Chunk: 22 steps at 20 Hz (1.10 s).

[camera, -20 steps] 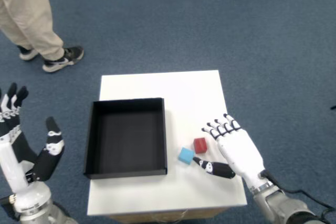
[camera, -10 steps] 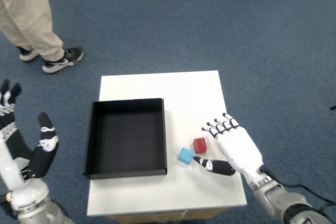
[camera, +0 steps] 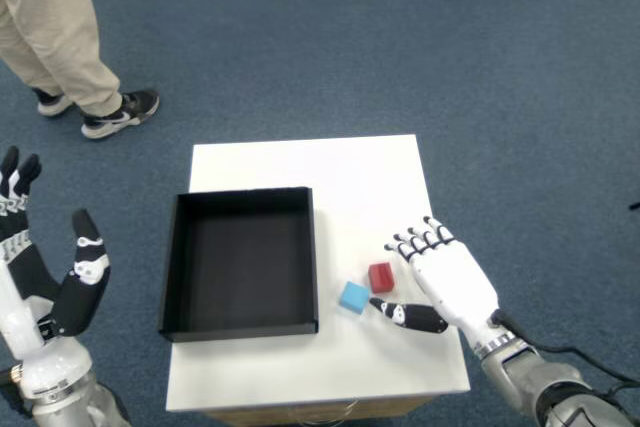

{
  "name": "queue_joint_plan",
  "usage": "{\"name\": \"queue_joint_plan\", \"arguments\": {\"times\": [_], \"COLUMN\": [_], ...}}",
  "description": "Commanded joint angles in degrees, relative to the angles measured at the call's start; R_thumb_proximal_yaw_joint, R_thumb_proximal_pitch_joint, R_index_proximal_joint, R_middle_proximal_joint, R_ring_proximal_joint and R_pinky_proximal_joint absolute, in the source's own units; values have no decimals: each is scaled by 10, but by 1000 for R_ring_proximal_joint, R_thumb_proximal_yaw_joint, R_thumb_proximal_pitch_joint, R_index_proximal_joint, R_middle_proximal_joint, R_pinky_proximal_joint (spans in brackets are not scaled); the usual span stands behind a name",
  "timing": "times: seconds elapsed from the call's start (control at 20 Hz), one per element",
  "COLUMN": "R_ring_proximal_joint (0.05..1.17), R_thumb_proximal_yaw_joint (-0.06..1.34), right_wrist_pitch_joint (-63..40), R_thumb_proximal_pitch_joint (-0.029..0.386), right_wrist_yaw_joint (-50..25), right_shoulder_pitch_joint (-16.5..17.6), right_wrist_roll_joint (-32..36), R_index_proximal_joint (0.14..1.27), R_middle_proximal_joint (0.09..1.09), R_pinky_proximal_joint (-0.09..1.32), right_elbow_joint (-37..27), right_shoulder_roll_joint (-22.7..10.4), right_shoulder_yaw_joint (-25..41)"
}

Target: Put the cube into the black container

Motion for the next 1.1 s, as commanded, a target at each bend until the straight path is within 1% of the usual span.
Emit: {"name": "queue_joint_plan", "arguments": {"times": [0.05,0.2,0.35,0.45,0.55,0.7,0.9,1.1], "R_ring_proximal_joint": [298,302,305,306,306,306,311,310], "R_thumb_proximal_yaw_joint": [409,416,428,438,448,460,460,468], "right_wrist_pitch_joint": [-7,-1,-6,-7,-7,-7,-6,-1], "R_thumb_proximal_pitch_joint": [-7,-6,-5,-5,-5,-4,-3,-3], "right_wrist_yaw_joint": [-1,10,7,9,12,10,5,10], "right_shoulder_pitch_joint": [-21,-12,2,-1,-1,3,8,3], "right_wrist_roll_joint": [14,19,18,19,19,19,19,21], "R_index_proximal_joint": [434,434,437,437,436,439,442,441], "R_middle_proximal_joint": [327,330,332,331,329,331,335,333], "R_pinky_proximal_joint": [143,148,154,160,164,168,173,174], "right_elbow_joint": [3,7,6,5,4,2,1,1], "right_shoulder_roll_joint": [-8,-1,-5,-9,-5,2,0,0], "right_shoulder_yaw_joint": [-15,-20,-20,-22,-22,-22,-23,-26]}}
